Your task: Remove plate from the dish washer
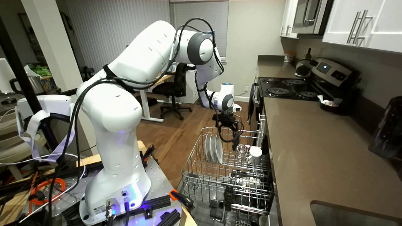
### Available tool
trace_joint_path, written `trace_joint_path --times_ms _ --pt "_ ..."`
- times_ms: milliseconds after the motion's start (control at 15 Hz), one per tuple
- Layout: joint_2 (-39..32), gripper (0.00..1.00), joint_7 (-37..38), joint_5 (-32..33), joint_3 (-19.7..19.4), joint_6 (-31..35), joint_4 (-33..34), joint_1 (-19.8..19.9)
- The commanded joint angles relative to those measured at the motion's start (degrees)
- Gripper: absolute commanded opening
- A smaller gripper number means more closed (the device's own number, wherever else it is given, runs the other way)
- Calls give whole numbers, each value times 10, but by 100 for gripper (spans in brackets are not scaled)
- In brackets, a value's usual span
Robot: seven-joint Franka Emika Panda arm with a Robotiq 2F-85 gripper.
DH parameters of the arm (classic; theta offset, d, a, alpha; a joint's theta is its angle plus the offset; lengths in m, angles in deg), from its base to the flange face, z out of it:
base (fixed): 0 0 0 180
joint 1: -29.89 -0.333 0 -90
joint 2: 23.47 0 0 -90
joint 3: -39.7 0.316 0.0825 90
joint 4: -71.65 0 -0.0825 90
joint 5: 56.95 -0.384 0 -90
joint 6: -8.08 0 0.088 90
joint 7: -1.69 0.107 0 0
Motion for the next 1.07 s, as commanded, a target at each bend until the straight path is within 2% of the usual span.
trace_joint_path --times_ms 0,533,733,1000 --pt "1 100 -3 -3 -2 -1 2 0" --pt "-18 100 -43 -13 44 -15 20 12" --pt "-33 100 -34 5 24 -29 31 -9" --pt "-58 100 -51 9 22 -15 41 -6"
